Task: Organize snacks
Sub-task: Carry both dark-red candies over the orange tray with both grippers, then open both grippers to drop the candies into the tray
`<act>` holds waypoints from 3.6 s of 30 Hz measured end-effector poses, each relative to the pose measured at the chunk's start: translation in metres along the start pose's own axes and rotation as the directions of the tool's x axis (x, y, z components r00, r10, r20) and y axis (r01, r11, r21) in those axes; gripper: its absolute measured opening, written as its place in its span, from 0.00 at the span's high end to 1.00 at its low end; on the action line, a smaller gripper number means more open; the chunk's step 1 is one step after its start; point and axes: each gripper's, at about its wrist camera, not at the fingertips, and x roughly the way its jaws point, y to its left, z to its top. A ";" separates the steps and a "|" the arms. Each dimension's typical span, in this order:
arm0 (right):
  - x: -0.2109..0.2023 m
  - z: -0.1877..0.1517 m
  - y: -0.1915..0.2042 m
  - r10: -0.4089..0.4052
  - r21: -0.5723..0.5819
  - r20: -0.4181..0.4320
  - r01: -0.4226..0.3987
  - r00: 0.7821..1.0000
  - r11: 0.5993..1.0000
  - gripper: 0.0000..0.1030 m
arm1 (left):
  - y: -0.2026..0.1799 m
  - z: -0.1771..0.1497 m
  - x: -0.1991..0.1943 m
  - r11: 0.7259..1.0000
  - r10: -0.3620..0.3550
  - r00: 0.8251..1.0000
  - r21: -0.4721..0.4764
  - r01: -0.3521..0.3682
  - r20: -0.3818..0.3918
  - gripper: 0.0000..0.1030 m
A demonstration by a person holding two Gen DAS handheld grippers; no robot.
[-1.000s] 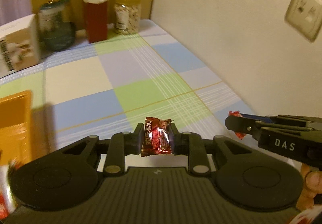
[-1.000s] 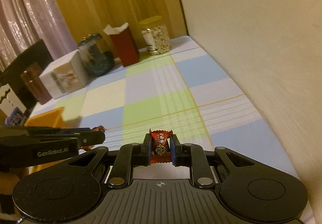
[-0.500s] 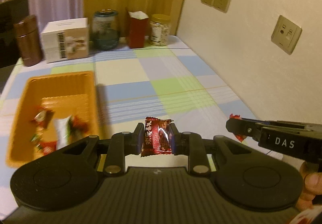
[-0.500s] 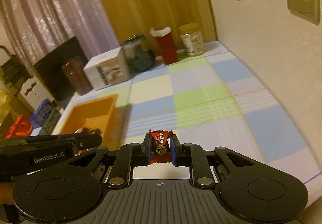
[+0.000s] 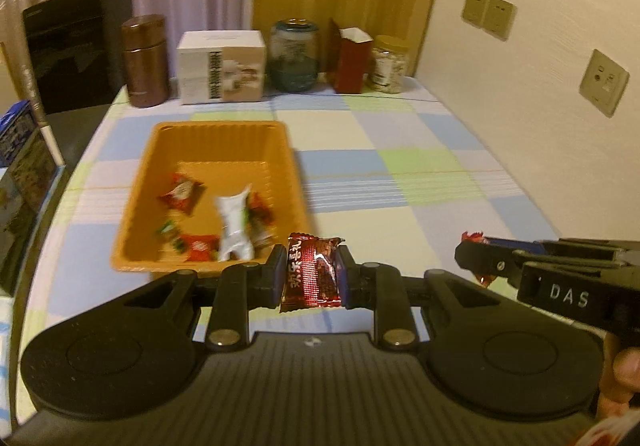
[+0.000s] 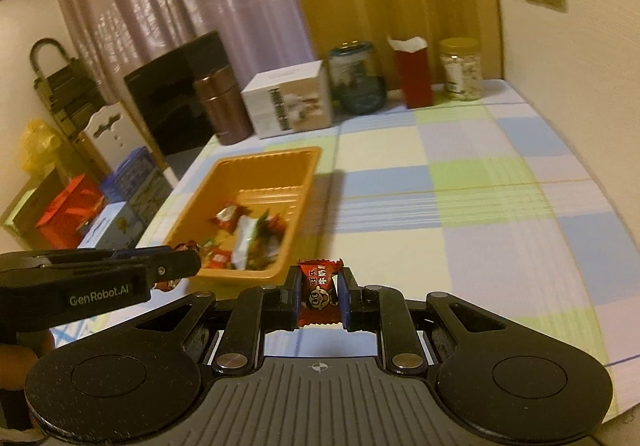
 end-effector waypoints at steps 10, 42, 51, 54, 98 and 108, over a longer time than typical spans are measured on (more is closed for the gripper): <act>0.020 -0.004 0.031 0.043 -0.036 -0.027 -0.044 0.999 0.998 0.82 | 0.045 -0.010 -0.014 0.996 0.061 0.998 -0.066 -0.061 -0.005 0.78; 0.105 0.025 0.048 0.085 -0.039 -0.086 -0.089 0.993 0.995 0.82 | 0.091 0.019 0.043 0.993 0.079 0.996 -0.084 -0.083 -0.052 0.78; 0.135 0.042 0.051 0.094 -0.037 -0.095 -0.098 0.991 0.994 0.82 | 0.098 0.035 0.070 0.995 0.071 0.995 -0.068 -0.075 -0.065 0.78; 0.145 0.047 0.052 0.097 -0.038 -0.098 -0.102 0.990 0.994 0.82 | 0.100 0.039 0.077 0.995 0.070 0.995 -0.062 -0.074 -0.069 0.78; 0.217 0.080 0.050 0.071 -0.045 -0.133 -0.077 0.989 0.996 0.82 | 0.123 0.068 0.145 0.998 0.055 0.993 -0.004 -0.056 -0.108 0.78; 0.218 0.080 0.042 0.067 -0.027 -0.134 -0.072 0.989 0.997 0.82 | 0.127 0.064 0.143 0.996 0.091 0.993 0.012 -0.090 -0.081 0.42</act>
